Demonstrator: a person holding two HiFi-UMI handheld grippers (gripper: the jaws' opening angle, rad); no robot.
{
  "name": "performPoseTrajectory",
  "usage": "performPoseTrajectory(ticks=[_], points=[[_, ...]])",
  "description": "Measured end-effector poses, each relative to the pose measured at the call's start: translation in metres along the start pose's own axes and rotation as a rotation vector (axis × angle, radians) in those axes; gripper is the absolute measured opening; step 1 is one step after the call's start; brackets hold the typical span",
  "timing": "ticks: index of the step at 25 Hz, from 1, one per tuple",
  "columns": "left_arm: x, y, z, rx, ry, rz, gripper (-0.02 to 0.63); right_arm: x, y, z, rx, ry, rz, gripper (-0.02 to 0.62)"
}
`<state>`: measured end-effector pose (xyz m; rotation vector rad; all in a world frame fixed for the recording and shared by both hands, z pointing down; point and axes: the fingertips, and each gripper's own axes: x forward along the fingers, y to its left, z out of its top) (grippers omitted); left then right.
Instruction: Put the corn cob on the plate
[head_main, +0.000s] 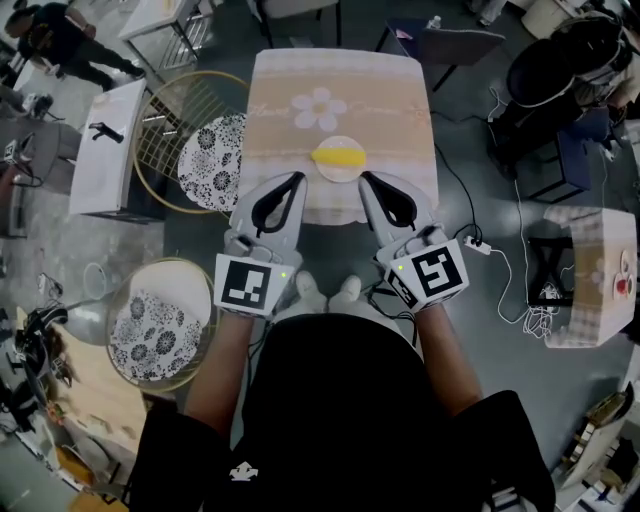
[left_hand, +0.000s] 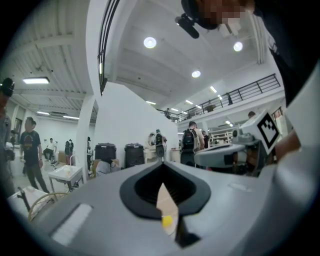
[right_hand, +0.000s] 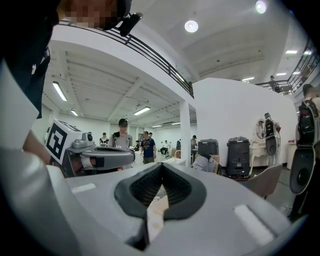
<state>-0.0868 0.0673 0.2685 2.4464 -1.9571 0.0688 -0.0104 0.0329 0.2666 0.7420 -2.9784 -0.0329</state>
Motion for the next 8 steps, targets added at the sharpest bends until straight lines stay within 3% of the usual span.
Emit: performPoseTrajectory(ticks=[4,8], points=[[0.003,-0.004,0.000,0.001,-0.002,0.003,0.008,-0.005,-0.004,-0.001,-0.001,-0.001,-0.004,0.002],[0.002,-0.006,-0.001,0.055,-0.028,-0.007,0.008,-0.012,-0.005,-0.003,-0.001,-0.002,-0.009,0.002]])
